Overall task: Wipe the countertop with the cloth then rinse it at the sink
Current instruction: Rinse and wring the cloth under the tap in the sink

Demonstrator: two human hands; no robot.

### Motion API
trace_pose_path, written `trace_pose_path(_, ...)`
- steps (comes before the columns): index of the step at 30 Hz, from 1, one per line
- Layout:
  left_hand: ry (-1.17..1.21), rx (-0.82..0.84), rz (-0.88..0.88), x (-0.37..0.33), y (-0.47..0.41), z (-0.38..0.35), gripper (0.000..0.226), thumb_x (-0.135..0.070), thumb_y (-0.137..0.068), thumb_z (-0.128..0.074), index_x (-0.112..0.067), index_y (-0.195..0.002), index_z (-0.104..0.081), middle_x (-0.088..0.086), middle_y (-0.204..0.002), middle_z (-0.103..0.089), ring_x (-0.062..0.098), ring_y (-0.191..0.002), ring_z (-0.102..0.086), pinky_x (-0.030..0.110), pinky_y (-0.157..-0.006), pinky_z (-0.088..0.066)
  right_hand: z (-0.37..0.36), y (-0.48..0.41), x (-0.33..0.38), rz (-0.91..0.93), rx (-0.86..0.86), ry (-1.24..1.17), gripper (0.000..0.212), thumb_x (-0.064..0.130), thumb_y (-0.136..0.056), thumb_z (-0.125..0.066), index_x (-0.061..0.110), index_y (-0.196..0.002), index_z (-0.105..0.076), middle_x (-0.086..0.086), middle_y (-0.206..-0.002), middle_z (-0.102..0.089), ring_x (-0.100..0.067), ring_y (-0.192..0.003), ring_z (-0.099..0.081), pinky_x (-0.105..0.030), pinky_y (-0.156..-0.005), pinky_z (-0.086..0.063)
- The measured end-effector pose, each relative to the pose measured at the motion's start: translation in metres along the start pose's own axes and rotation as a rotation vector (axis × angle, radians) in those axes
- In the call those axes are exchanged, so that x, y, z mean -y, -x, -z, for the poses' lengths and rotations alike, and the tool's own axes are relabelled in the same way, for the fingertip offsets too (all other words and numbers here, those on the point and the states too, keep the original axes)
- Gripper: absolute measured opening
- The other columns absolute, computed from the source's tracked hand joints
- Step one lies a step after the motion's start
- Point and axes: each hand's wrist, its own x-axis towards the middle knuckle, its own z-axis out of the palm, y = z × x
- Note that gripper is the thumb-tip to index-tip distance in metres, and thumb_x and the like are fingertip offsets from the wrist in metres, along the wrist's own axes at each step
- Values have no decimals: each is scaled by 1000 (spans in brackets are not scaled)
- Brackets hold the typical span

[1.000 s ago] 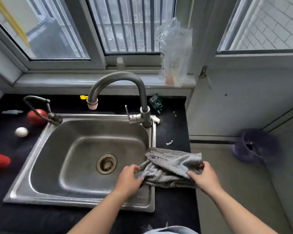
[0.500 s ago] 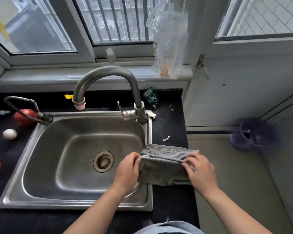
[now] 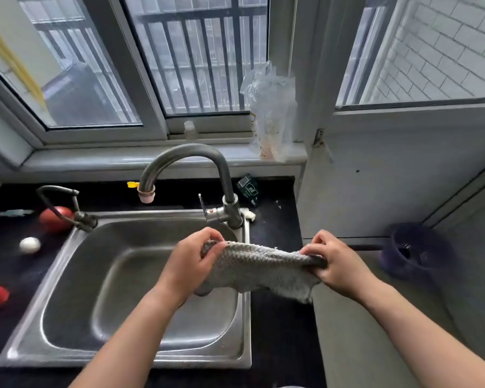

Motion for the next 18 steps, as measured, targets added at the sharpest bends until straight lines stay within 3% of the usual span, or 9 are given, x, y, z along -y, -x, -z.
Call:
trace_pose_path(2, 24, -34, -24, 0, 2, 8, 9, -26, -86, -65, -33, -85, -59, -18, -76, -64, -2, -75, -60, 7, -66, -41, 6, -3, 4, 42, -104, -41, 21, 6, -76, -70, 22, -88, -74, 7, -84, -51, -16, -76, -53, -25, -68, -41)
trace_pose_path(6, -23, 50, 56, 12, 13, 14, 17, -38, -77, -71, -37, -87, -57, -18, -77, -63, -1, -73, -58, 17, -67, -44, 10, -7, 9, 79, -95, -7, 17, 5, -83, -63, 16, -90, -75, 0, -101, -56, -21, -92, -51, -29, -83, -39)
trace_pose_path(10, -68, -14, 24, 18, 21, 13, 20, -33, -76, -74, -29, -93, -64, -15, -87, -65, 7, -83, -61, 32, -78, -50, 14, -9, 18, 34, -274, -179, 25, -1, -80, -61, 19, -92, -73, 4, -86, -62, -6, -79, -55, -7, -71, -38)
trace_pose_path(13, -190, -128, -2, 15, 23, 14, 23, -43, -81, -66, -21, -79, -62, -9, -72, -61, 15, -68, -58, 35, -64, -50, 10, -9, 20, -83, -275, -266, 19, 3, -79, -64, 21, -82, -68, 10, -74, -68, -1, -66, -60, -7, -58, -41)
trace_pose_path(15, -263, -195, -47, 13, 25, 16, 39, -54, -83, -53, -18, -66, -53, -8, -59, -49, 16, -56, -49, 32, -51, -43, 9, -10, 19, -90, -302, -296, 17, 9, -82, -65, 24, -75, -66, 13, -69, -68, 2, -65, -60, -8, -56, -41)
trace_pose_path(18, -320, -205, -81, 16, 24, 21, 44, -56, -80, -51, -20, -57, -43, -10, -56, -35, 16, -54, -40, 26, -49, -33, 7, -9, 21, -67, -237, -302, 22, 13, -85, -64, 31, -73, -65, 16, -68, -67, 7, -67, -59, -7, -59, -40)
